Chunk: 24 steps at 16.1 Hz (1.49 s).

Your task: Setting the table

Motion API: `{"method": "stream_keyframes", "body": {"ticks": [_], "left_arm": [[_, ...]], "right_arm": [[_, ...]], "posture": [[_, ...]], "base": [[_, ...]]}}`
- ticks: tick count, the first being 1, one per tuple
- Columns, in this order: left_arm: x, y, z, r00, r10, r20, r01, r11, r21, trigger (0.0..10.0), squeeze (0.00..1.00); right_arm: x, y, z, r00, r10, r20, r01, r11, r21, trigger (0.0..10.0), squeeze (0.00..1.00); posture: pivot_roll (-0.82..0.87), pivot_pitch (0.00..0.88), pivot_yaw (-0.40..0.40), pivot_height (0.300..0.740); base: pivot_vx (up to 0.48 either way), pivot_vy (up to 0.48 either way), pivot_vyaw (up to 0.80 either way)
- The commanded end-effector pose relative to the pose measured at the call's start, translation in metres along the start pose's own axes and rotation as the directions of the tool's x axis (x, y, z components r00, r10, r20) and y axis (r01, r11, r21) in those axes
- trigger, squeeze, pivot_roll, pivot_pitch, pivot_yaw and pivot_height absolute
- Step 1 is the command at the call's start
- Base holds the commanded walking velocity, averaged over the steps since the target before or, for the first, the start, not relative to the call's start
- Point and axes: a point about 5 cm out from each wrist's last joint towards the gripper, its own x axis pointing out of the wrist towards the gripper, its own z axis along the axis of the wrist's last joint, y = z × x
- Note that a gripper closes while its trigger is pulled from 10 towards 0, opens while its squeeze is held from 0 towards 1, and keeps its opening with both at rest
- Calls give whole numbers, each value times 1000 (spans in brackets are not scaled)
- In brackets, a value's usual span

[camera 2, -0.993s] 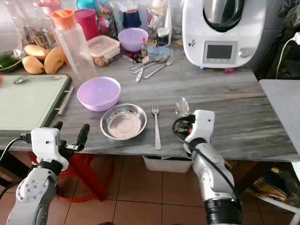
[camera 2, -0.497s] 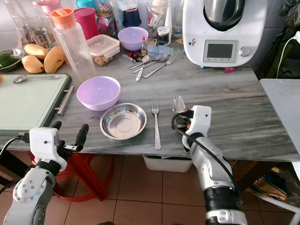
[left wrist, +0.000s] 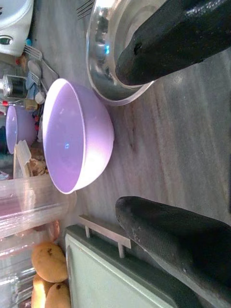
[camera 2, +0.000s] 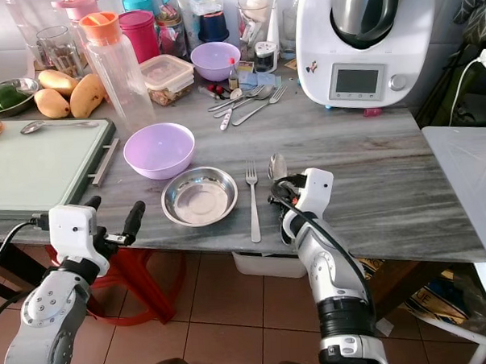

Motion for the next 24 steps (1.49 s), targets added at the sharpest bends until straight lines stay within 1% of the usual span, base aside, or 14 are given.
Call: {"method": "stream_keyframes", "body": {"ticks": [1, 3, 4, 5, 9, 10, 11, 12, 13, 15, 19, 21, 24], "left_arm": [[1, 0, 4, 1000, -13, 7, 13, 1000, 11, 10000, 0], [1, 0, 3, 1000, -16, 3, 16, 1000, 10, 10000, 0], [1, -2, 3, 1000, -22, -1, 22, 1000, 9, 10000, 0], [1, -2, 3, 1000, -24, -2, 24, 1000, 8, 10000, 0], [2, -4, 3, 999, -31, -5, 31, 999, 8, 10000, 0], [1, -4, 3, 999, -32, -6, 32, 999, 9, 10000, 0], [2, -4, 3, 999, -34, -7, 34, 999, 9, 10000, 0], [2, -5, 3, 999, -35, -8, 35, 999, 9, 10000, 0], [3, -5, 2, 999, -37, -10, 37, 999, 10, 10000, 0], [3, -6, 2, 999, -39, -13, 39, 999, 11, 10000, 0], [3, -7, 1, 999, -41, -19, 42, 999, 11, 10000, 0], [3, -7, 1, 999, -45, -21, 45, 999, 10, 10000, 0], [4, -8, 0, 999, -46, -21, 46, 999, 11, 10000, 0]], "right_arm": [[-4, -7, -11, 998, -36, -52, 37, 999, 18, 10000, 0], [-5, -11, -12, 997, -52, -63, 52, 999, 9, 10000, 0], [-6, -17, -16, 992, -83, -94, 83, 997, -1, 10000, 0], [-6, -18, -17, 990, -93, -103, 93, 996, -1, 10000, 0], [-6, -20, -18, 984, -124, -127, 132, 990, 55, 10000, 0], [-6, -21, -18, 983, -128, -129, 135, 990, 50, 10000, 0], [-5, -20, -19, 982, -130, -136, 140, 988, 71, 10000, 0], [-5, -20, -19, 982, -129, -138, 140, 987, 73, 10000, 0], [-5, -19, -20, 979, -126, -161, 141, 987, 81, 10000, 0], [-5, -17, -23, 974, -114, -194, 129, 989, 65, 10000, 0], [-8, -20, -27, 965, -121, -231, 136, 990, 47, 10000, 0], [-8, -20, -29, 958, -111, -264, 122, 992, 24, 10000, 0], [-9, -20, -31, 953, -108, -282, 115, 993, 7, 10000, 0]], "posture": [[50, 33, 46, 740], [48, 35, 46, 740], [47, 35, 47, 740], [47, 35, 47, 740], [49, 35, 47, 740], [48, 36, 48, 740], [49, 36, 48, 740], [49, 36, 48, 740], [47, 36, 48, 740], [48, 35, 46, 740], [45, 34, 46, 740], [44, 33, 46, 740], [43, 33, 45, 740]], "base": [[0, 0, 0], [0, 0, 0], [0, 0, 0], [0, 0, 0], [0, 0, 0], [0, 0, 0], [0, 0, 0], [0, 0, 0], [0, 0, 0], [0, 0, 0], [0, 0, 0], [0, 0, 0], [0, 0, 0]]}}
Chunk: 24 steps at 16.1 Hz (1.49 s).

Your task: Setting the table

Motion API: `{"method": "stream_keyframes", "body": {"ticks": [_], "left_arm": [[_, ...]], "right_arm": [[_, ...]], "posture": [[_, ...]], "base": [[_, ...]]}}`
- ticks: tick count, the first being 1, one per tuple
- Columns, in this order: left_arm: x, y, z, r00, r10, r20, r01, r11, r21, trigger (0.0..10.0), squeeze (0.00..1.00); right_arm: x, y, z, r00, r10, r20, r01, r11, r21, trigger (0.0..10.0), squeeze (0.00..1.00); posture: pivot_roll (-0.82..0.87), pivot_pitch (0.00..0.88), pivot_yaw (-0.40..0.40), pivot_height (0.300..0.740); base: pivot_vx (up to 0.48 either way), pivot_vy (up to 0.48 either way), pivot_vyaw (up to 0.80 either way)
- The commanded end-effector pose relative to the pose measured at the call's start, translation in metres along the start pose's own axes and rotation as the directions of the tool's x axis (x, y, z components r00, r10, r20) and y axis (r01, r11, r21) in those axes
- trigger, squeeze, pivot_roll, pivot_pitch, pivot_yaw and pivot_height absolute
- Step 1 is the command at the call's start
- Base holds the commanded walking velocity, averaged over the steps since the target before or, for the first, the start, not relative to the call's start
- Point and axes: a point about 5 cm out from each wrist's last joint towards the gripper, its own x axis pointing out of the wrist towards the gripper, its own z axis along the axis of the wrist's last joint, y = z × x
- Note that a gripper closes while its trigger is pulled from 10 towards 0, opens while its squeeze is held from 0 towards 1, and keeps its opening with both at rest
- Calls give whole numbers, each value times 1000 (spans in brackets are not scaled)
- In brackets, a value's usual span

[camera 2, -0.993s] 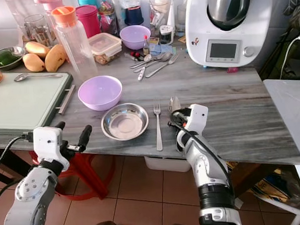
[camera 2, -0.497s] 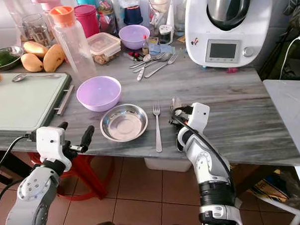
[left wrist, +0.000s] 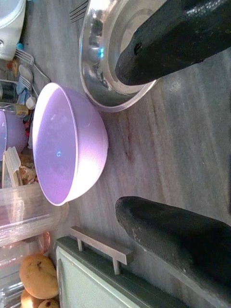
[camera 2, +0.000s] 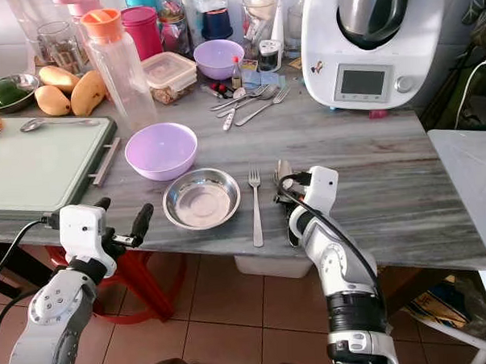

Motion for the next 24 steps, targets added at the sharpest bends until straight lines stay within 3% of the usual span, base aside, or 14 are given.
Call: {"method": "stream_keyframes", "body": {"ticks": [1, 2, 3, 4, 17, 24], "left_arm": [[2, 0, 2, 1000, -13, 1, 13, 1000, 15, 10000, 0], [2, 0, 2, 1000, -13, 0, 13, 1000, 15, 10000, 0], [2, 0, 2, 1000, -14, 0, 14, 1000, 16, 10000, 0], [2, 0, 2, 1000, -14, -1, 14, 1000, 16, 10000, 0], [7, -3, 3, 1000, -21, 10, 21, 1000, 16, 10000, 0], [8, -4, 3, 1000, -20, 14, 20, 1000, 12, 10000, 0]], "right_arm": [[-2, -11, -36, 984, -43, -171, 49, 998, 26, 10000, 0], [-2, -11, -36, 984, -43, -172, 48, 999, 25, 10000, 0], [-1, -11, -36, 985, -39, -170, 45, 999, 31, 10000, 859], [-1, -10, -35, 985, -33, -167, 41, 998, 40, 10000, 1000], [1, -3, -29, 989, -6, -148, 27, 990, 136, 10000, 1000], [-16, 1, -41, 985, -13, -173, 37, 990, 136, 10000, 1000]], "posture": [[43, 34, 45, 740], [42, 34, 44, 740], [42, 34, 43, 740], [43, 33, 43, 740], [34, 22, 38, 740], [27, 20, 36, 740]], "base": [[0, 0, 0], [0, 0, 0], [0, 0, 0], [0, 0, 0], [0, 0, 0], [0, 0, 0]]}}
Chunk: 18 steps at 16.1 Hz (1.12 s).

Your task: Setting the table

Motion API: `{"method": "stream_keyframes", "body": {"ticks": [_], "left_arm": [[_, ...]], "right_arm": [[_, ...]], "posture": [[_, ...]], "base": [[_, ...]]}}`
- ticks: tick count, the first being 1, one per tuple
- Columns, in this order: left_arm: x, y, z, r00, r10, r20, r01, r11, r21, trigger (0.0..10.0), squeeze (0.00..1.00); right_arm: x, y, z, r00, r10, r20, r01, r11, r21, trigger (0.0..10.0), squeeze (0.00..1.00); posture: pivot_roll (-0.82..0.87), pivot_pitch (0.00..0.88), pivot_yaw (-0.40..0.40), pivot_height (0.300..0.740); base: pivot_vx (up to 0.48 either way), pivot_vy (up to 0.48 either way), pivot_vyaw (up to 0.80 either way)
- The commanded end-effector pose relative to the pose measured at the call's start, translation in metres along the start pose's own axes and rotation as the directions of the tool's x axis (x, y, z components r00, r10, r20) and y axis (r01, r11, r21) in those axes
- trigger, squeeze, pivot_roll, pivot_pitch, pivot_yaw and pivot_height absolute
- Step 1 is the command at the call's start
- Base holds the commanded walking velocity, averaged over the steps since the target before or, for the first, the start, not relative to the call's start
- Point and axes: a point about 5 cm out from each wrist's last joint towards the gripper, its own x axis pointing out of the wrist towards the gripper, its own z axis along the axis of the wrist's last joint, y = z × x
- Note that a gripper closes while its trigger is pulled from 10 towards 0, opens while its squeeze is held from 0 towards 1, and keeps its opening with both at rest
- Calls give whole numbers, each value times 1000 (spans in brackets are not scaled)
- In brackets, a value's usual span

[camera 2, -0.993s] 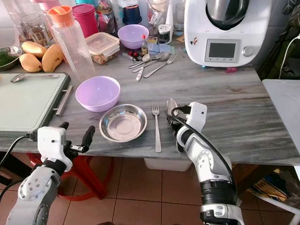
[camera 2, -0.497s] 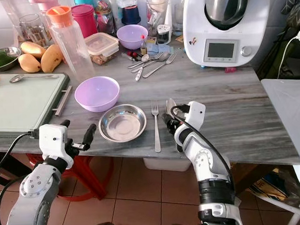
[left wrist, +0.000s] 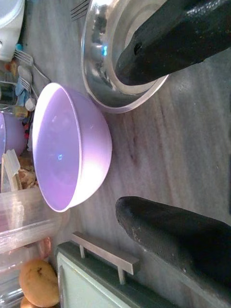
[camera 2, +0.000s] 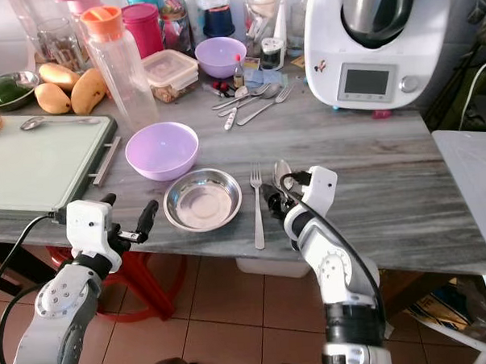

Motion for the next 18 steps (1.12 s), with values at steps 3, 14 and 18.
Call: {"method": "stream_keyframes", "body": {"ticks": [3, 14, 18], "left_arm": [[2, 0, 2, 1000, -7, 8, 7, 1000, 6, 10000, 0], [3, -1, 2, 1000, -12, 10, 12, 1000, 4, 10000, 0], [3, -1, 1, 1000, -14, 10, 14, 1000, 1, 10000, 0]], "right_arm": [[-8, -16, -34, 985, -95, -141, 97, 995, 4, 10000, 1000], [-16, -9, -36, 986, -87, -144, 92, 996, 24, 10000, 1000], [-21, -8, -40, 983, -81, -163, 86, 996, 26, 10000, 1000]], "posture": [[23, 21, 37, 740], [18, 23, 41, 740], [12, 22, 41, 740]], "base": [[0, 0, 0], [0, 0, 0], [0, 0, 0]]}}
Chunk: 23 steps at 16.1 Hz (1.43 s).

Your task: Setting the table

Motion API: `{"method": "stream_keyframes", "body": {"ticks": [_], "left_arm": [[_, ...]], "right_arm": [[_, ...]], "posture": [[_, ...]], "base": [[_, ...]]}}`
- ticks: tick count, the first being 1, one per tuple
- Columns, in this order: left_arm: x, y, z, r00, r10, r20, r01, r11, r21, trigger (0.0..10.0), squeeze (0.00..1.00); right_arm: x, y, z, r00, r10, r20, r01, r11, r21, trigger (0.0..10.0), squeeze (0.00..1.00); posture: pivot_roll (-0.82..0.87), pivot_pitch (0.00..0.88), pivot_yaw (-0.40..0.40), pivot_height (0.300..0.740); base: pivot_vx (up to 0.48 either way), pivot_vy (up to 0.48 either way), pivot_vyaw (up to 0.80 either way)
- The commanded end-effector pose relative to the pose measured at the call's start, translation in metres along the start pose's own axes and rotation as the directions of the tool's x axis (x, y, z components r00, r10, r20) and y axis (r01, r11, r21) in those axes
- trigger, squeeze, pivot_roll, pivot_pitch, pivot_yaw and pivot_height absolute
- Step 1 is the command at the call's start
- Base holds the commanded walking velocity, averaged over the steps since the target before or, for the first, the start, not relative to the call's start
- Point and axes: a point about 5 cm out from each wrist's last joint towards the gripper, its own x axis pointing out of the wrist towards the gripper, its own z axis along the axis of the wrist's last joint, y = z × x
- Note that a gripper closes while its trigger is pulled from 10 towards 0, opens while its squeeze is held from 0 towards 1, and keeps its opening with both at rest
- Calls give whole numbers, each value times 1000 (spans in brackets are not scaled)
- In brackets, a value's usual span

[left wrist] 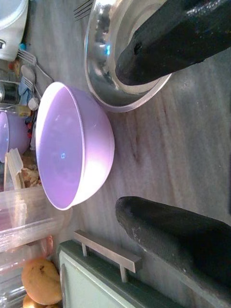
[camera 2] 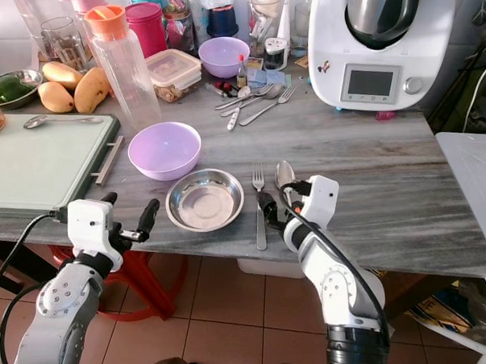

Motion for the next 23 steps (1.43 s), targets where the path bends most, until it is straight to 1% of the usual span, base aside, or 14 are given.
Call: {"method": "stream_keyframes", "body": {"ticks": [1, 4, 8, 14, 23], "left_arm": [[2, -1, 0, 1000, -10, 0, 10, 1000, 0, 10000, 0], [4, -1, 0, 1000, -13, 1, 13, 1000, 1, 10000, 0], [4, -1, 0, 1000, -13, 2, 13, 1000, 2, 10000, 0], [4, -2, 0, 1000, -16, 1, 16, 1000, 1, 10000, 0], [5, -2, 0, 1000, -18, 1, 18, 1000, 1, 10000, 0]], "right_arm": [[-2, -13, -31, 985, -69, -157, 74, 997, 28, 10000, 1000], [-1, -14, -31, 986, -65, -154, 70, 997, 31, 10000, 1000], [0, -8, -29, 989, -38, -146, 45, 998, 43, 10000, 1000], [0, -5, -29, 990, -13, -140, 21, 998, 55, 10000, 1000], [1, -2, -25, 994, 28, -106, -20, 997, 74, 10000, 1000]], "posture": [[12, 22, 41, 740], [13, 21, 43, 740], [14, 20, 43, 740], [12, 23, 44, 740], [13, 23, 44, 740]], "base": [[0, 0, 0], [0, 0, 0], [0, 0, 0], [0, 0, 0], [0, 0, 0]]}}
